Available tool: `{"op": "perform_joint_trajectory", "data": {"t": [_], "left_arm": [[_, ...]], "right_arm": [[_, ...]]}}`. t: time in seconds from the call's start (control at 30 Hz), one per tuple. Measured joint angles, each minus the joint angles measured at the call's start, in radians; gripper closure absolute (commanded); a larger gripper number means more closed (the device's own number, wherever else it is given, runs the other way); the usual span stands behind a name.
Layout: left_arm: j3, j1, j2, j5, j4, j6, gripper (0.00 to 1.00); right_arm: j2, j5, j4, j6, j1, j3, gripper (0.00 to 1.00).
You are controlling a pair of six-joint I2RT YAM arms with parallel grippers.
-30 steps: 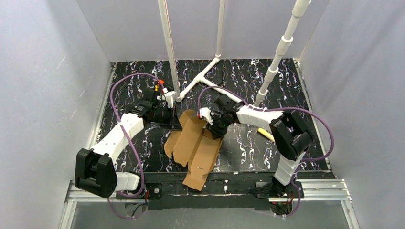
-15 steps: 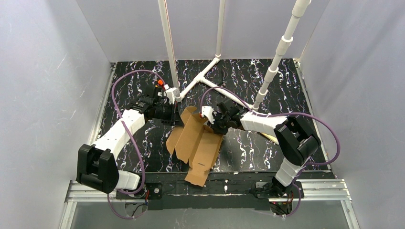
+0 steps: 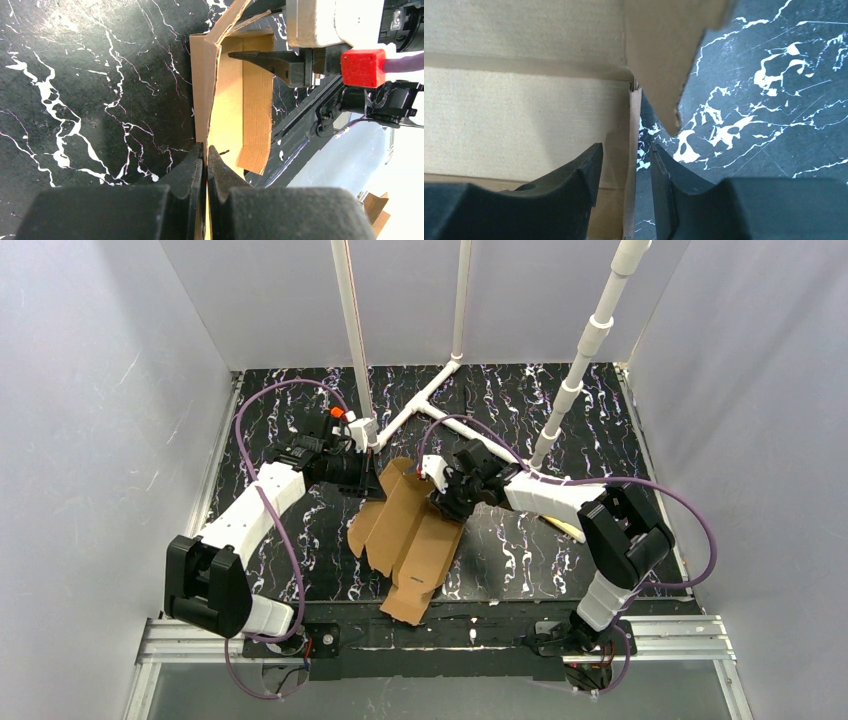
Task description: Fold the paper box
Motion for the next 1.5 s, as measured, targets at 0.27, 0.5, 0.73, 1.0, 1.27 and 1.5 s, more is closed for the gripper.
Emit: {"op": "perform_joint_trajectory", "data": {"t": [0.27, 0.5, 0.73, 1.0, 1.27, 1.5], "left_arm": [[0.009, 0.0, 0.007, -0.002, -0.01, 0.002, 1.0], [0.016, 0.0, 0.01, -0.003, 0.005, -0.014, 1.0], [0.016, 0.0, 0.01, -0.003, 0.029, -0.028, 1.0], [0.013, 0.0, 0.01, -0.025, 0.042, -0.037, 1.0], [-0.029, 0.0, -0.003, -0.045, 0.072, -0.052, 1.0], [-0.075, 0.0, -0.061, -0.05, 0.084, -0.063, 1.0]], "right_arm": [[0.002, 0.025, 0.034, 0.009, 0.0, 0.014, 0.87], [-0.012, 0.065, 0.152, 0.004, 0.003, -0.051, 0.93], [-0.033, 0.093, 0.2, -0.002, 0.007, -0.08, 0.67], [-0.044, 0.082, 0.143, -0.034, -0.001, -0.075, 0.4], [-0.23, -0.068, 0.068, -0.079, -0.086, -0.075, 0.35], [-0.325, -0.272, 0.039, -0.118, -0.216, -0.076, 0.02]]}}
